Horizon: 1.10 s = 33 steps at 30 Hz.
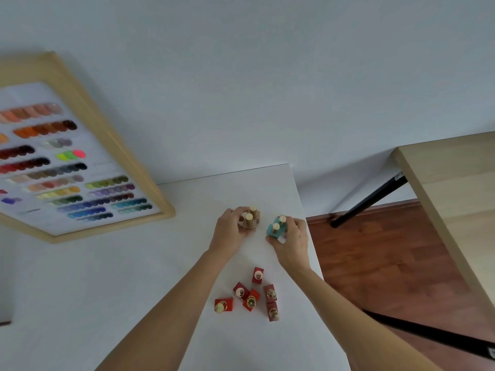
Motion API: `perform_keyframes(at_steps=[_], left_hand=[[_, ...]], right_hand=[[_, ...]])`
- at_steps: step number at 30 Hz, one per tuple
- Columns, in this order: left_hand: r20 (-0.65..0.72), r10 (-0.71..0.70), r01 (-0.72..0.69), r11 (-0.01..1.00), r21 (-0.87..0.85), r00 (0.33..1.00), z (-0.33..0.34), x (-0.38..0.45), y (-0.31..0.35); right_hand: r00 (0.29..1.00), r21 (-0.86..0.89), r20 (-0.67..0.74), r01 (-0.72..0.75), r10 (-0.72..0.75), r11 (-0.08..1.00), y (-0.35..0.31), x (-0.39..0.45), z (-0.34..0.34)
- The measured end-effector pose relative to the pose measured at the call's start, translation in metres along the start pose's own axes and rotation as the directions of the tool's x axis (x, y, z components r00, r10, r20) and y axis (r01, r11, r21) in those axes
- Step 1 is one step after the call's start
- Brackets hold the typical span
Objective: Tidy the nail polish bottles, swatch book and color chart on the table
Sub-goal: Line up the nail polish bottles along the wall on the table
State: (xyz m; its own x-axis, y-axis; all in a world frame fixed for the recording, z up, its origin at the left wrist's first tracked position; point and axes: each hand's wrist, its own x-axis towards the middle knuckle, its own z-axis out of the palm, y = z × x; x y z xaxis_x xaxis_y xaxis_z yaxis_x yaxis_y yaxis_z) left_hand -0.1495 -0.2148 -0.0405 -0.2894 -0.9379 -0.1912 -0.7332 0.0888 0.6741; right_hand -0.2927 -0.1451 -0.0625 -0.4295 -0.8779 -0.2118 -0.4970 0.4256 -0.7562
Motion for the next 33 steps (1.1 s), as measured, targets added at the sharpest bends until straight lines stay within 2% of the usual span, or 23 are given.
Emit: perform_keyframes(at_steps=[9, 14, 18, 25, 33], left_hand=[[-0.117, 0.005, -0.016, 0.996, -0.091, 0.993, 0.023, 0.041, 0.025], [-0.158, -0.044, 0.021, 0.990, -0.142, 0.986, 0.027, 0.069, 0.038], [-0.207, -0.079, 0.047, 0.987, -0.156, 0.975, 0.030, 0.090, 0.044], [-0.266, -0.070, 0.021, 0.983, -0.183, 0.961, 0.034, 0.106, 0.048], [-0.285, -0.087, 0.039, 0.985, -0.170, 0.954, 0.033, 0.113, 0.047]], right_hand=[[0.996, 0.056, 0.050, 0.065, -0.068, 0.996, -0.011, 0.069, -0.023], [0.996, -0.007, 0.033, 0.080, -0.079, 0.997, -0.012, 0.102, -0.024], [0.995, 0.067, 0.017, 0.092, -0.093, 0.993, -0.018, 0.122, -0.024], [0.993, 0.101, 0.027, 0.115, -0.118, 0.988, -0.023, 0.146, -0.022], [0.989, 0.084, -0.031, 0.144, -0.142, 0.986, -0.023, 0.154, -0.019]])
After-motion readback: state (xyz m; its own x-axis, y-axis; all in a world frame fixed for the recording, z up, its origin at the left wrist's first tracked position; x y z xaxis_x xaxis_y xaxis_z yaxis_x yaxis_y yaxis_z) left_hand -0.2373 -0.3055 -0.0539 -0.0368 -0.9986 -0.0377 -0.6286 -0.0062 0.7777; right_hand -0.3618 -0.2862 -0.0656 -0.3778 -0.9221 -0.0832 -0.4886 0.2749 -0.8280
